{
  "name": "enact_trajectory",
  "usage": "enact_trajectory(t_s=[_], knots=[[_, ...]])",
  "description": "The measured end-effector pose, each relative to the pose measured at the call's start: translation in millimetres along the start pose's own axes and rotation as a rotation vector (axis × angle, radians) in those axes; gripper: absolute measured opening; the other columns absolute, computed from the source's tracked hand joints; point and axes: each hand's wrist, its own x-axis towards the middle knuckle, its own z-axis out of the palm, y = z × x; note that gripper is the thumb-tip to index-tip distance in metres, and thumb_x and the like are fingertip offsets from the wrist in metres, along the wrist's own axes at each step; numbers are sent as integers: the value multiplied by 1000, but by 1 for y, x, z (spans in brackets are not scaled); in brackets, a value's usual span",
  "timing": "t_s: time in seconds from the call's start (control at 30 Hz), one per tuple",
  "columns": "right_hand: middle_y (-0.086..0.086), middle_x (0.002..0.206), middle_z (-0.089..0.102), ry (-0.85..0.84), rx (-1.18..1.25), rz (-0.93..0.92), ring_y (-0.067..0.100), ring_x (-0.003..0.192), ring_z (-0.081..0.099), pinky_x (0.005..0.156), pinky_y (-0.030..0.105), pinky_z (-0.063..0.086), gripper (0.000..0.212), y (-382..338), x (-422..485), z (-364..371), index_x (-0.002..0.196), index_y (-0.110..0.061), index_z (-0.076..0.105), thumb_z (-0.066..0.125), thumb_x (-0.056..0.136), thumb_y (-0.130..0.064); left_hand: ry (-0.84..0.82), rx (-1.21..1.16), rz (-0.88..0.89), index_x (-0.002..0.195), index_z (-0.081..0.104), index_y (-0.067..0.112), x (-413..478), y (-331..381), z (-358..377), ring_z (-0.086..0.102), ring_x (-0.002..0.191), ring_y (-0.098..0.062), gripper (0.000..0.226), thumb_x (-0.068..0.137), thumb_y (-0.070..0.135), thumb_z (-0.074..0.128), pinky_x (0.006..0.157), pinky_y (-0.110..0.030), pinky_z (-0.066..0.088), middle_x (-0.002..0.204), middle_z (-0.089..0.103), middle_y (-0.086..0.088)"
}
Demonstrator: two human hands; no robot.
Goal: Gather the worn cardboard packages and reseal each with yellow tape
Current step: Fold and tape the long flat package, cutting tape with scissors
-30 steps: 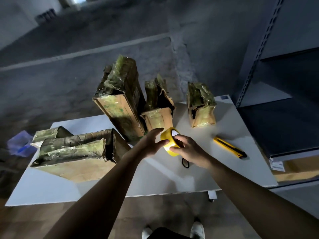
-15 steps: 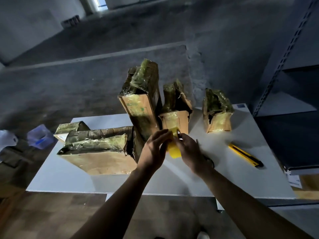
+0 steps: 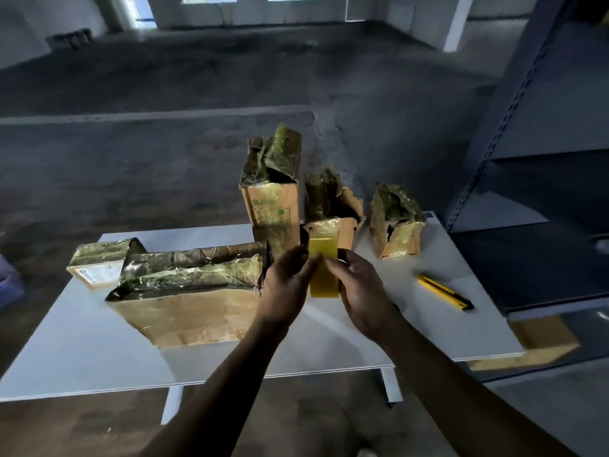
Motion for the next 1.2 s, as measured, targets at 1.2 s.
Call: enact_trajectory(t_s=[1.2], knots=[[-4, 103, 76, -123, 98, -314, 14, 102, 70, 92, 31, 54, 21, -103, -15, -24, 108, -18, 71, 53, 100, -10, 107, -159, 199, 89, 74, 17, -39, 120, 40, 64, 77, -10, 24, 99, 27, 55, 68, -25, 53, 82, 69, -1]])
